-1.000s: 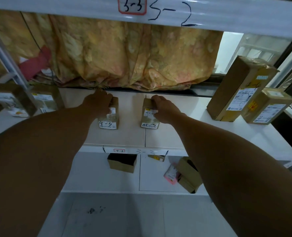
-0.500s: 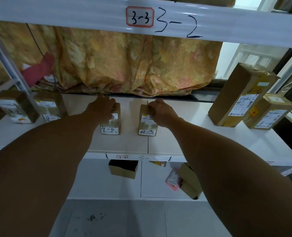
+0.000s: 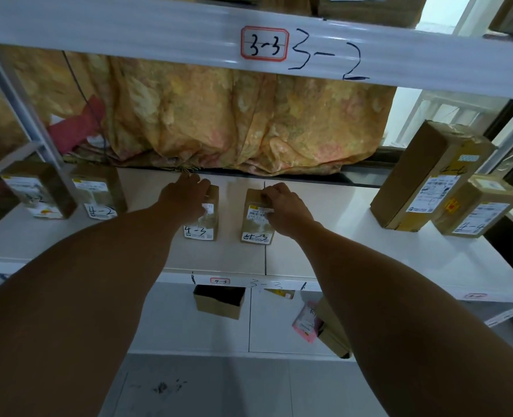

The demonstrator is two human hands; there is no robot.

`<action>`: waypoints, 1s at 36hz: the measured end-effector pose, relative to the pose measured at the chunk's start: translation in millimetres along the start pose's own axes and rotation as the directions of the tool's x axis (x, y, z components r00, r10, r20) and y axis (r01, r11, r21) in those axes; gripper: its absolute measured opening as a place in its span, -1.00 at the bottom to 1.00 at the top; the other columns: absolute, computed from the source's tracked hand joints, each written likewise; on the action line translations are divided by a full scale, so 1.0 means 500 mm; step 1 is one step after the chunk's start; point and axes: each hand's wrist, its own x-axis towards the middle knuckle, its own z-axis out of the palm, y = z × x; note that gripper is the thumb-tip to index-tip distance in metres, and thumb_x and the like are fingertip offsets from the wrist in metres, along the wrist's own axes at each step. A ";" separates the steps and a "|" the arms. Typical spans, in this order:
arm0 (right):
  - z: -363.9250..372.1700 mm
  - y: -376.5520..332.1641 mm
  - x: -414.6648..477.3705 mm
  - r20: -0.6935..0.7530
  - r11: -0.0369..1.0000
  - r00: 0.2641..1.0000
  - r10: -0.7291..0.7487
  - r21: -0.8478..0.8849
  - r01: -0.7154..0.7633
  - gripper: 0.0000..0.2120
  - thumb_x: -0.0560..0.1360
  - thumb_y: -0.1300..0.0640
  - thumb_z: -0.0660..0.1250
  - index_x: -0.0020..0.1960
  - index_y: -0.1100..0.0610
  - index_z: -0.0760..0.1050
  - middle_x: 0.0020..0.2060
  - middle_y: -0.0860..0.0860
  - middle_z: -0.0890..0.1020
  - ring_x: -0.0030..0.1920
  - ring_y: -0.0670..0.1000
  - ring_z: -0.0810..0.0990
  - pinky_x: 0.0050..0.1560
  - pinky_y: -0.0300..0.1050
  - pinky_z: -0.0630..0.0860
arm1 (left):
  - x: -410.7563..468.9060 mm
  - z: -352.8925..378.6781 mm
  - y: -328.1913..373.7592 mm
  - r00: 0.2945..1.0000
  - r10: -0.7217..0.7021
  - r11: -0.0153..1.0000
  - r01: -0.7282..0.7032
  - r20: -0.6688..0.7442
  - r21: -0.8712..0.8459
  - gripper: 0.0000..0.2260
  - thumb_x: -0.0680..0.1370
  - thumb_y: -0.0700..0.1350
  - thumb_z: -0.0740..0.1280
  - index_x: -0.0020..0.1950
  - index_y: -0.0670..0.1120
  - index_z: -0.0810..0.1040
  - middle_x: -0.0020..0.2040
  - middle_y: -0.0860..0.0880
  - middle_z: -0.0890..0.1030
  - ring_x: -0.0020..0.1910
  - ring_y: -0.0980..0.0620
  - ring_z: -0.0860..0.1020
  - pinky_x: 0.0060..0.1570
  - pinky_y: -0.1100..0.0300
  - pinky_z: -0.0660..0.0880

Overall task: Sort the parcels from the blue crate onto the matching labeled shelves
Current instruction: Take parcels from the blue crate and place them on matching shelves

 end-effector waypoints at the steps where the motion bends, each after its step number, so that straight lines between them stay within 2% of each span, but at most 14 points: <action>1: 0.000 0.001 -0.002 0.006 1.000 1.000 -0.004 0.003 0.004 -0.42 0.49 0.29 0.38 0.47 0.04 0.39 0.37 0.08 0.40 0.26 0.22 0.49 0.19 0.13 0.55 | -0.002 0.000 0.001 1.000 0.005 1.000 -0.005 0.000 0.009 -0.49 0.56 0.00 0.42 0.46 -0.05 0.35 0.41 -0.09 0.40 0.43 -0.14 0.32 0.22 -0.11 0.48; 5: -0.002 0.004 -0.010 0.035 1.000 0.999 -0.019 0.014 0.018 -0.37 0.49 0.23 0.43 0.51 0.03 0.34 0.44 0.05 0.38 0.30 0.23 0.48 0.25 0.10 0.52 | -0.011 -0.008 0.002 1.000 0.012 1.000 -0.012 0.011 0.024 -0.43 0.56 0.06 0.41 0.50 -0.05 0.32 0.48 -0.08 0.34 0.46 -0.15 0.29 0.26 -0.11 0.45; 8: -0.016 0.005 -0.021 0.065 1.000 0.998 -0.024 -0.006 0.025 -0.33 0.55 0.13 0.42 0.58 0.00 0.25 0.59 0.01 0.26 0.41 0.23 0.41 0.35 0.12 0.46 | -0.022 -0.020 0.009 1.000 0.018 0.999 -0.019 0.014 0.026 -0.42 0.57 0.09 0.39 0.52 -0.05 0.31 0.52 -0.08 0.32 0.49 -0.15 0.28 0.29 -0.10 0.45; 13: -0.090 -0.007 -0.060 0.095 0.993 0.995 -0.026 -0.116 0.037 -0.43 0.66 -0.05 0.26 0.62 0.00 0.22 0.66 -0.03 0.13 0.57 0.16 0.23 0.49 0.12 0.33 | -0.052 -0.063 0.059 0.999 0.044 0.998 -0.045 0.022 0.038 -0.38 0.62 0.17 0.30 0.60 -0.06 0.25 0.63 -0.13 0.18 0.59 -0.16 0.18 0.46 -0.08 0.32; 15: -0.132 -0.014 -0.083 0.090 0.981 0.996 -0.023 -0.189 0.040 -0.44 0.69 -0.12 0.17 0.64 0.01 0.20 0.66 0.00 0.13 0.62 0.13 0.15 0.53 0.11 0.25 | -0.064 -0.095 0.092 0.998 0.062 0.998 -0.062 0.005 0.031 -0.38 0.62 0.20 0.28 0.58 -0.07 0.27 0.60 -0.13 0.25 0.56 -0.17 0.25 0.45 -0.08 0.34; 18: -0.204 -0.011 -0.123 0.059 0.964 0.998 -0.012 -0.263 0.027 -0.39 0.68 -0.19 0.17 0.65 0.01 0.18 0.66 0.00 0.13 0.63 0.16 0.13 0.55 0.15 0.23 | -0.076 -0.151 0.150 0.990 0.116 0.993 -0.113 -0.075 0.037 -0.43 0.59 0.24 0.27 0.50 -0.04 0.37 0.48 -0.14 0.41 0.46 -0.22 0.36 0.38 -0.13 0.39; 23: -0.330 0.025 -0.220 0.007 0.939 0.998 0.057 -0.341 -0.051 -0.39 0.69 -0.22 0.10 0.65 0.03 0.16 0.68 0.00 0.06 0.65 0.16 0.05 0.60 0.19 0.13 | -0.097 -0.261 0.275 0.972 0.199 0.980 -0.197 -0.128 0.029 -0.46 0.63 0.16 0.27 0.54 -0.07 0.37 0.54 -0.12 0.36 0.50 -0.17 0.31 0.41 -0.06 0.35; 29: -0.463 0.125 -0.328 -0.102 0.923 0.982 0.158 -0.337 -0.183 -0.42 0.68 -0.20 0.10 0.63 -0.01 0.21 0.66 -0.01 0.13 0.64 0.12 0.11 0.55 0.10 0.16 | -0.122 -0.357 0.450 0.959 0.266 0.964 -0.263 -0.093 0.044 -0.35 0.66 0.28 0.13 0.65 -0.03 0.15 0.67 -0.08 0.09 0.62 -0.14 0.09 0.54 -0.04 0.18; 32: -0.528 0.186 -0.378 -0.127 0.916 0.966 0.227 -0.310 -0.256 -0.44 0.67 -0.17 0.12 0.61 0.00 0.23 0.64 -0.01 0.18 0.62 0.13 0.16 0.51 0.14 0.23 | -0.128 -0.391 0.538 0.942 0.320 0.947 -0.316 -0.105 0.052 -0.36 0.66 0.28 0.10 0.65 -0.03 0.14 0.67 -0.08 0.08 0.62 -0.13 0.09 0.55 -0.02 0.16; 36: -0.586 0.288 -0.419 -0.195 0.902 0.949 0.249 -0.310 -0.301 -0.38 0.66 -0.23 0.12 0.63 0.02 0.20 0.63 0.01 0.22 0.60 0.16 0.21 0.53 0.16 0.27 | -0.115 -0.423 0.649 0.927 0.354 0.935 -0.350 -0.119 0.055 -0.37 0.65 0.25 0.17 0.63 -0.03 0.18 0.65 -0.07 0.14 0.60 -0.13 0.14 0.52 -0.03 0.20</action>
